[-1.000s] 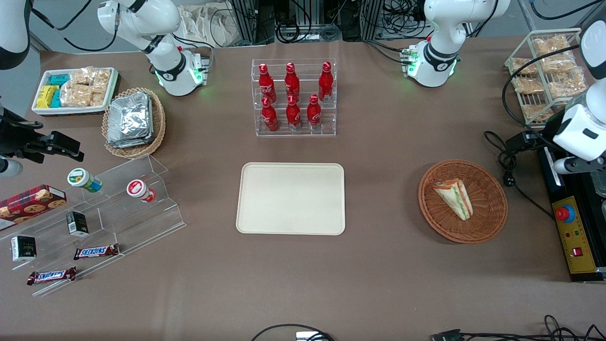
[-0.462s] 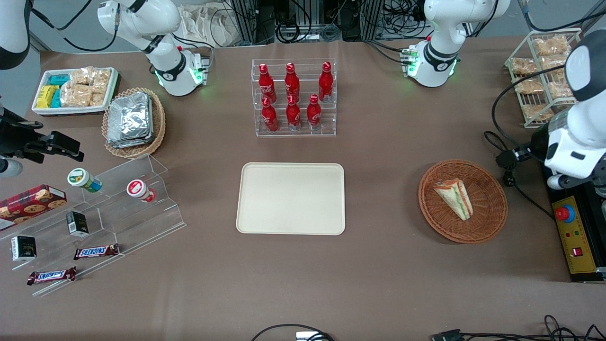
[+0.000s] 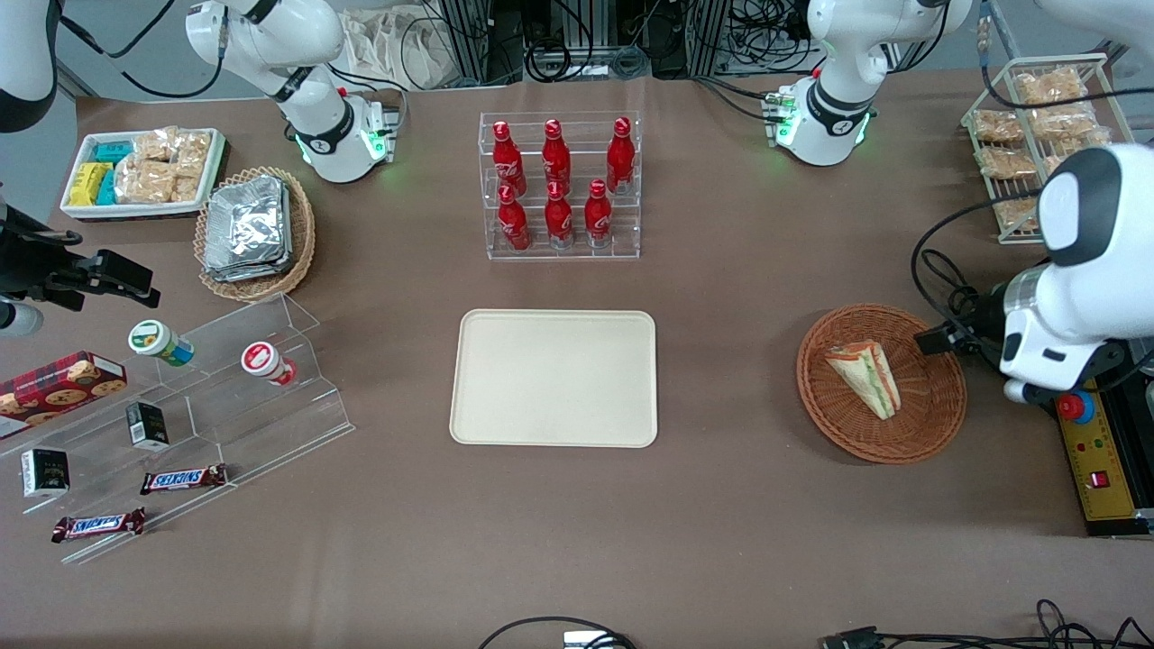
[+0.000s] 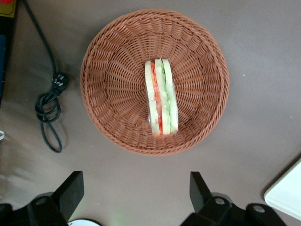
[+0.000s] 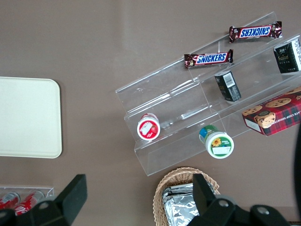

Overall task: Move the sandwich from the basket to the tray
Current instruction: 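Lower the open left gripper onto the wrapped sandwich in the basket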

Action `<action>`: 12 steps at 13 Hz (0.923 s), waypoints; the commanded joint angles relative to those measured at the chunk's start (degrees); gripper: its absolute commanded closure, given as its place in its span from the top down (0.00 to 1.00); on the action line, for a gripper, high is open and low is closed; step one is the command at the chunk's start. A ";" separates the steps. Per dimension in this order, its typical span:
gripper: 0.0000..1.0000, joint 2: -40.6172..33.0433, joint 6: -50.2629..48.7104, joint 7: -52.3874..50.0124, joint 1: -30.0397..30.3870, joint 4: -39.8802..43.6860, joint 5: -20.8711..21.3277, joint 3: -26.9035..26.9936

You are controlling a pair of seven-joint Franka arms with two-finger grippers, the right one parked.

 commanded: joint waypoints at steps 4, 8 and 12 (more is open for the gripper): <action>0.99 5.85 8.44 -1.93 1.42 -3.32 -1.06 0.29; 0.99 9.18 17.93 -2.45 1.51 -8.60 -1.06 0.29; 0.99 13.49 21.81 -5.35 1.51 -8.96 -3.15 0.20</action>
